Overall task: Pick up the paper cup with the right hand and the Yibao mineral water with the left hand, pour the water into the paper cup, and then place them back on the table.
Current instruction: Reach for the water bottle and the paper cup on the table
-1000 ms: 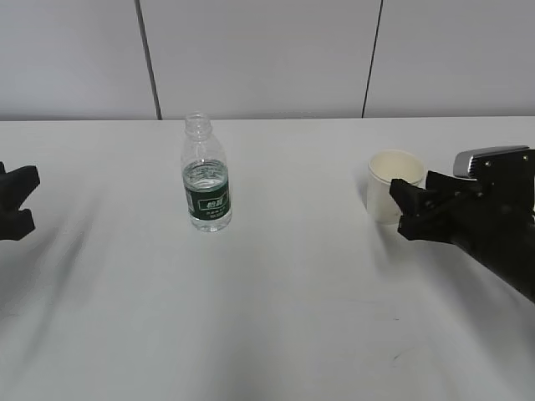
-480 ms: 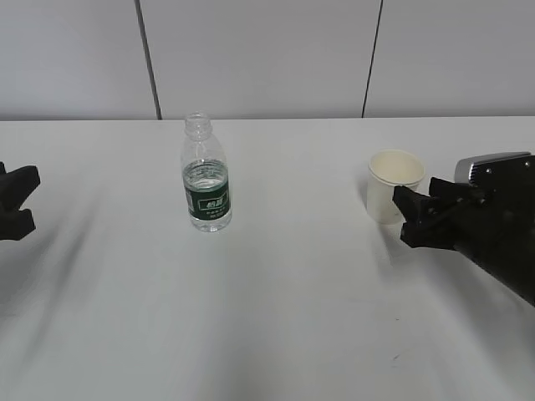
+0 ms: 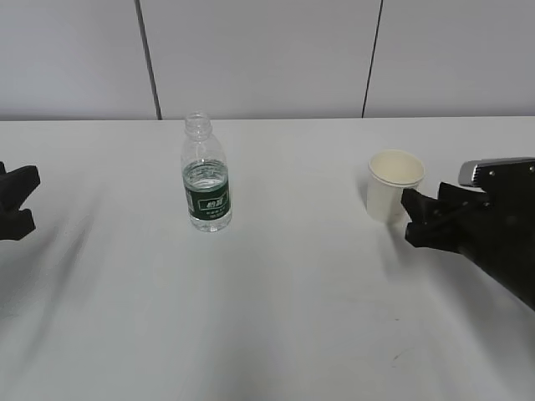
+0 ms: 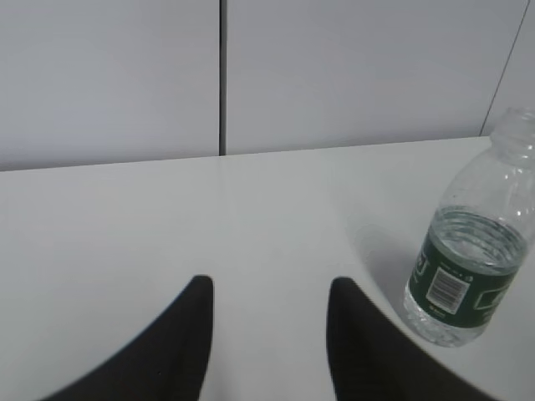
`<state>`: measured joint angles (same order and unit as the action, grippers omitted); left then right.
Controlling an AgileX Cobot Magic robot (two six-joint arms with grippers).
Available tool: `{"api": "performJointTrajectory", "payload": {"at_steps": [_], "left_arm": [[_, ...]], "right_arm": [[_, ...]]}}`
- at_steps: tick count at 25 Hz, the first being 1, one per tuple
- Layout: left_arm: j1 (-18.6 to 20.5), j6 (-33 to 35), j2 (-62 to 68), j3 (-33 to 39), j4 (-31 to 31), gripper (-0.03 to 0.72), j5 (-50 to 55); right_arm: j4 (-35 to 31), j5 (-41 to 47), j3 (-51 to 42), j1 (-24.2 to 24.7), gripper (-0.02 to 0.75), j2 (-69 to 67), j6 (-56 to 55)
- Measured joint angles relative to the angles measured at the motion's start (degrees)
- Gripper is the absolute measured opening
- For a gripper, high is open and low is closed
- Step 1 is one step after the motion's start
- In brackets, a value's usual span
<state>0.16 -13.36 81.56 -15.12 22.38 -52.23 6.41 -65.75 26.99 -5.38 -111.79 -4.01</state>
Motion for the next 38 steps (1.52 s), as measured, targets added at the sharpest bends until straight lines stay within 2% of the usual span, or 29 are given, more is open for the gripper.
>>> {"api": "performJointTrajectory", "payload": {"at_steps": [14,16,20,22,38], "left_arm": [[0.00,0.00,0.00,0.00,0.00,0.291,0.00],[0.00,0.00,0.00,0.00,0.00,0.291,0.00],[0.00,0.00,0.00,0.00,0.00,0.291,0.00],[0.00,0.00,0.00,0.00,0.00,0.291,-0.05],[0.00,0.00,0.00,0.00,0.00,0.291,-1.32]], "right_arm": [[-0.68,0.00,0.00,0.00,0.468,-3.69,0.00],[-0.49,0.00,0.18,0.00,0.489,-3.69,-0.47],[-0.35,0.00,1.11,0.00,0.603,-3.81,-1.13],[-0.26,0.00,1.80,0.00,0.629,-4.04,-1.24],[1.21,-0.04,9.63,0.00,0.639,-11.74,-2.16]]}}
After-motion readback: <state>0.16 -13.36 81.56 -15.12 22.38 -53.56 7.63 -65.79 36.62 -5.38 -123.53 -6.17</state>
